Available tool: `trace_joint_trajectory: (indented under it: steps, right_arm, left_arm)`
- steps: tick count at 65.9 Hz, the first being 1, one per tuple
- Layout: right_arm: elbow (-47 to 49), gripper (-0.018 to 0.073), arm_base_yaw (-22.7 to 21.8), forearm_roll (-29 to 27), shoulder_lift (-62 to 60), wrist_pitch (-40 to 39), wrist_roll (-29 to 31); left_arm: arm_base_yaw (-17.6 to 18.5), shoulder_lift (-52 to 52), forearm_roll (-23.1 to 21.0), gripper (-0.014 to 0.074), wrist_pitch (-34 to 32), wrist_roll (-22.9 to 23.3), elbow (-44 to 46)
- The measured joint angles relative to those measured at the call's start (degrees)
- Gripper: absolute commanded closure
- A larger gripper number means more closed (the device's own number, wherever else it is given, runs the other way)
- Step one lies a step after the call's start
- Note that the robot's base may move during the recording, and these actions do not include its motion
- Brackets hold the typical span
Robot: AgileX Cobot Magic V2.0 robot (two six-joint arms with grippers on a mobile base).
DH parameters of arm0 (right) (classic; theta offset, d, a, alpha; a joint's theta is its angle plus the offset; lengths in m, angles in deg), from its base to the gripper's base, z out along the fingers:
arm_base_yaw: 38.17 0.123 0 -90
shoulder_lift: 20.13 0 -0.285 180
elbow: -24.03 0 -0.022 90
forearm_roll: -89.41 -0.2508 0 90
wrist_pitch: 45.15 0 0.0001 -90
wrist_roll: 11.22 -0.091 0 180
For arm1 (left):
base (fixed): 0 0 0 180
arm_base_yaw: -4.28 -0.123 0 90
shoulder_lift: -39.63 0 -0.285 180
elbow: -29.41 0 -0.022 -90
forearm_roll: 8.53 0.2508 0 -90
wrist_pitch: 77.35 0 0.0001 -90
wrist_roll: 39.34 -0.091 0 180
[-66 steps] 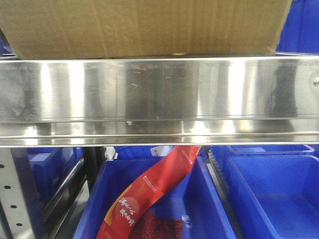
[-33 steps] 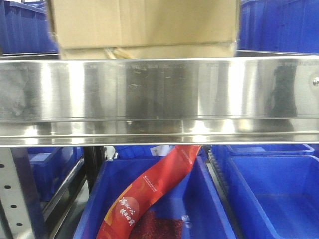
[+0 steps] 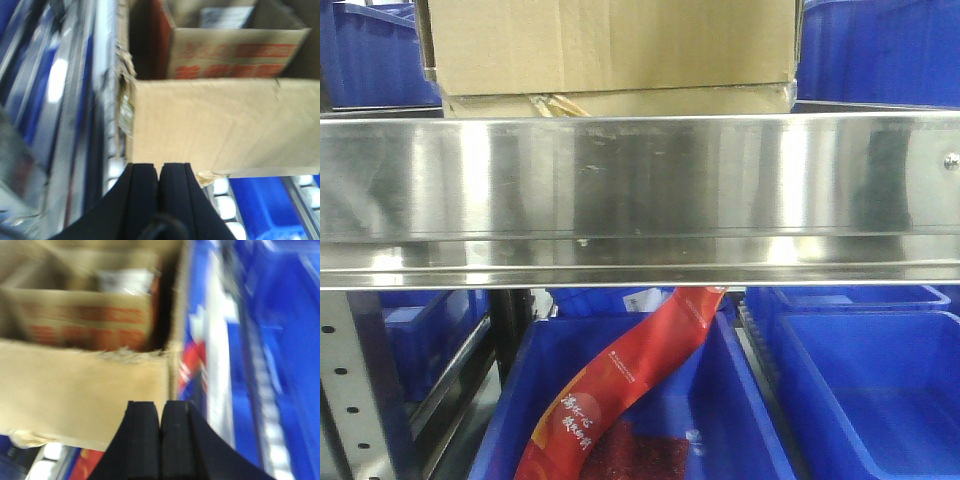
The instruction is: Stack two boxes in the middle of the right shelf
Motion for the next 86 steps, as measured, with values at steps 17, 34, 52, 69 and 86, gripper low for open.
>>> trace_joint_trajectory:
  steps: [17, 34, 52, 69, 86]
  right_arm:
    - [-26.7, 0.0722, -3.5, 0.1, -12.0, -24.4, -3.9]
    - [-46.8, 0.0722, -9.4, 0.3, -26.3, -34.1, -5.6]
    - [-59.5, 0.0722, -9.7, 1.3, -44.5, -34.5, -5.8]
    - [-60.3, 0.0722, -9.7, 1.2, -56.1, -37.3, -5.8]
    - [-60.3, 0.0722, -9.7, 1.2, -57.8, -41.0, -5.8]
  left_arm:
    - [0.0, -14.5, -0.7, 0.0687, -24.2, 0.0, -25.5]
    - [0.0, -30.5, 0.5, 0.0687, -35.5, 0.0, -45.8]
    - [0.0, -47.7, 4.9, 0.0687, -34.0, 0.0, -57.4]
    - [0.0, -58.4, 5.1, 0.0687, -33.4, 0.0, -58.3]
    - [0.0, -60.8, 5.1, 0.0687, -33.4, 0.0, -58.3]
